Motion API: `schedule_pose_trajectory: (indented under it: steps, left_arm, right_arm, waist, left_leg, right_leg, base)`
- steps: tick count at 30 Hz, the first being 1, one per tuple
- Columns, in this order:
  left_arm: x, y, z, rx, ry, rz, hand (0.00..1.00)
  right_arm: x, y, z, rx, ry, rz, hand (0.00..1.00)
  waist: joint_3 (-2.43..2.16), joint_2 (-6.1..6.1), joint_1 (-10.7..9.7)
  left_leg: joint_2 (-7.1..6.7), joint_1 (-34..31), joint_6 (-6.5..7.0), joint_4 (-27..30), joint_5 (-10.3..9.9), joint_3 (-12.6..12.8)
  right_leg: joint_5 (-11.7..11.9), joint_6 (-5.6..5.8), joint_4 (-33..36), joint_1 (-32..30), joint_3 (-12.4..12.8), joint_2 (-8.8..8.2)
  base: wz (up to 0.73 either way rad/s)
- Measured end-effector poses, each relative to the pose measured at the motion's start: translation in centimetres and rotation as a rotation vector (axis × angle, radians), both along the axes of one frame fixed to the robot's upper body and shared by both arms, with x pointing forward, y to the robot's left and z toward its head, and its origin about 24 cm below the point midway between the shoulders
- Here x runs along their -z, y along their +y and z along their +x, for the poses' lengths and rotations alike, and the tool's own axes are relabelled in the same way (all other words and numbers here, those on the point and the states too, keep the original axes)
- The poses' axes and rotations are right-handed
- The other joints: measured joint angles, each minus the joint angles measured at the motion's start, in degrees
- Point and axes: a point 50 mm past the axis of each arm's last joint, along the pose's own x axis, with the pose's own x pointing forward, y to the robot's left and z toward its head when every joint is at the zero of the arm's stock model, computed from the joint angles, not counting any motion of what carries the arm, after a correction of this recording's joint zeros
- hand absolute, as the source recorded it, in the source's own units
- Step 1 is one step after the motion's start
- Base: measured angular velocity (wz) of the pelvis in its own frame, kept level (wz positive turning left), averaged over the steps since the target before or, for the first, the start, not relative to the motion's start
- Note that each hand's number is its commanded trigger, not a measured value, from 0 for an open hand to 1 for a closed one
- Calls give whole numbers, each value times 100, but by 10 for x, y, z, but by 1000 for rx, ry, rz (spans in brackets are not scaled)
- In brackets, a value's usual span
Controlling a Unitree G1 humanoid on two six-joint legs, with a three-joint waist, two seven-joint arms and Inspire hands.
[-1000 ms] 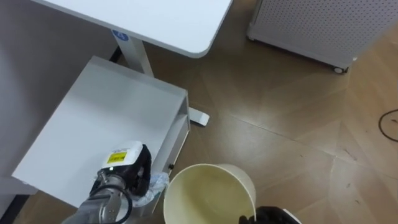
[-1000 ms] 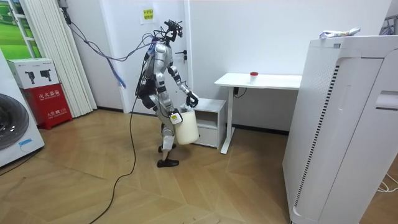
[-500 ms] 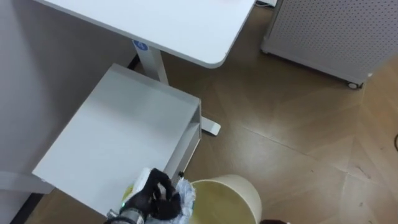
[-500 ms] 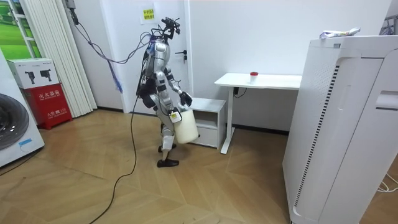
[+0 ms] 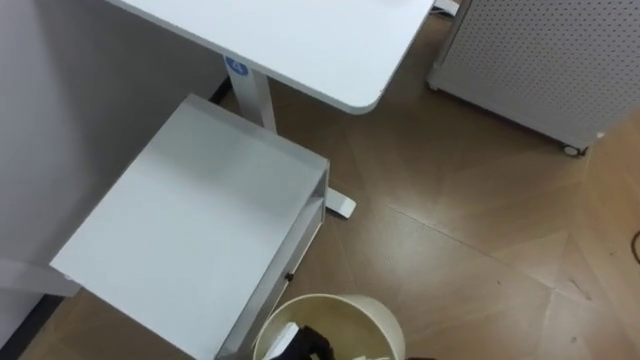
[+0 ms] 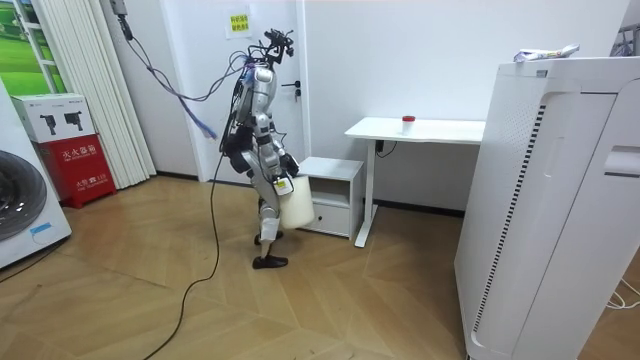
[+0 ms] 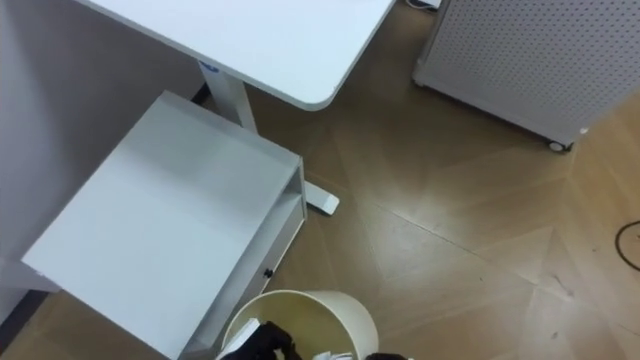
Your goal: Pick garbage
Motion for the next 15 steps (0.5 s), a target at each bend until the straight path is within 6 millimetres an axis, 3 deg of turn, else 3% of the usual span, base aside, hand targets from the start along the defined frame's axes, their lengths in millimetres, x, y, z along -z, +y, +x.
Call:
schedule_pose_trajectory:
  steps: [9, 15]
  left_arm:
    - [0, -2, -1, 35, 23, -14, 0]
    - [-1, -5, 0, 65, 8, 0, 0]
  right_arm:
    - [0, 2, 0, -6, -2, 5, 100]
    - [1, -3, -1, 1, 2, 5, 100]
  waist:
    - [17, -28, 20]
    - [17, -27, 149]
  left_leg:
    - [-2, -4, -5, -48, -4, 15]
    - [-10, 98, -8, -79, -4, 12]
  right_leg:
    - [6, 6, -66, -7, -1, 3]
    - [6, 6, -88, 91, -9, 5]
  base:
    - [0]
    - [0]
